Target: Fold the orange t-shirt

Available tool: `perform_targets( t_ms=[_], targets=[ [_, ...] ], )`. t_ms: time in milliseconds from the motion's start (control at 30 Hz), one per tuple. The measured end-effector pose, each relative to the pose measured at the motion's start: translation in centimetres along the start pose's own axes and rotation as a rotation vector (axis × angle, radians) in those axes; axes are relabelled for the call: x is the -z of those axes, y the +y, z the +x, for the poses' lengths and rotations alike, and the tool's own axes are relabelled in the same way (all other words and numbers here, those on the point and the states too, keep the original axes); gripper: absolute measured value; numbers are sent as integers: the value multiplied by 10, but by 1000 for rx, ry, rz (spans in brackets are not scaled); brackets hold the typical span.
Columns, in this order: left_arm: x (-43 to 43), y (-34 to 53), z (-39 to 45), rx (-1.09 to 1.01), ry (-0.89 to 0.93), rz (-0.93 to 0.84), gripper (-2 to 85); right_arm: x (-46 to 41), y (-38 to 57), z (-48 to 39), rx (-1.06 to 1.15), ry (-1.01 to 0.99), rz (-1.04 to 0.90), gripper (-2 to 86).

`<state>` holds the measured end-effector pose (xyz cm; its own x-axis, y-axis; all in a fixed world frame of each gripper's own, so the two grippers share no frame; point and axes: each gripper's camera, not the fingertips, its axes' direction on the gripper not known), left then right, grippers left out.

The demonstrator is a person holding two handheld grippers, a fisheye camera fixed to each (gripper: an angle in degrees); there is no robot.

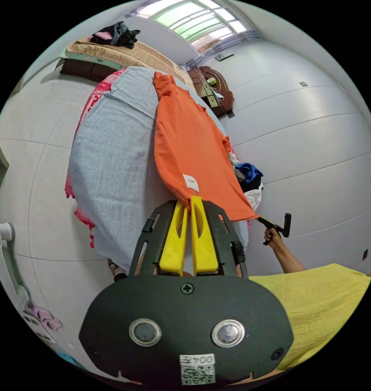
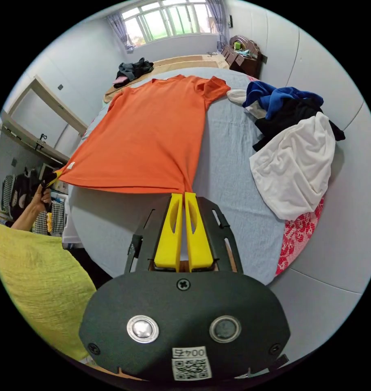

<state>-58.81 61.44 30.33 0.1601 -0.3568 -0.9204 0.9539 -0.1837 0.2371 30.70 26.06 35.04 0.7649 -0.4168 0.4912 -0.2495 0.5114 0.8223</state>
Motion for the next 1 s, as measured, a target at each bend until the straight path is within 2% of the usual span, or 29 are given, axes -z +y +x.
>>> perform_targets(
  t_ms=[333,600,867,1000],
  targets=[
    [15,54,-18,57,-21,56,38,-21,91,0,27,-63,-36,-7],
    [14,98,-33,84,-118,21,37,-44,175,2,14,-136,-56,-8],
    [11,103,-45,123,-144,40,34,-81,220,2,14,-140,-75,-7],
    [-3,88,-55,128,-206,-27,35,-103,226,8,4,-140,-110,-7]
  ],
)
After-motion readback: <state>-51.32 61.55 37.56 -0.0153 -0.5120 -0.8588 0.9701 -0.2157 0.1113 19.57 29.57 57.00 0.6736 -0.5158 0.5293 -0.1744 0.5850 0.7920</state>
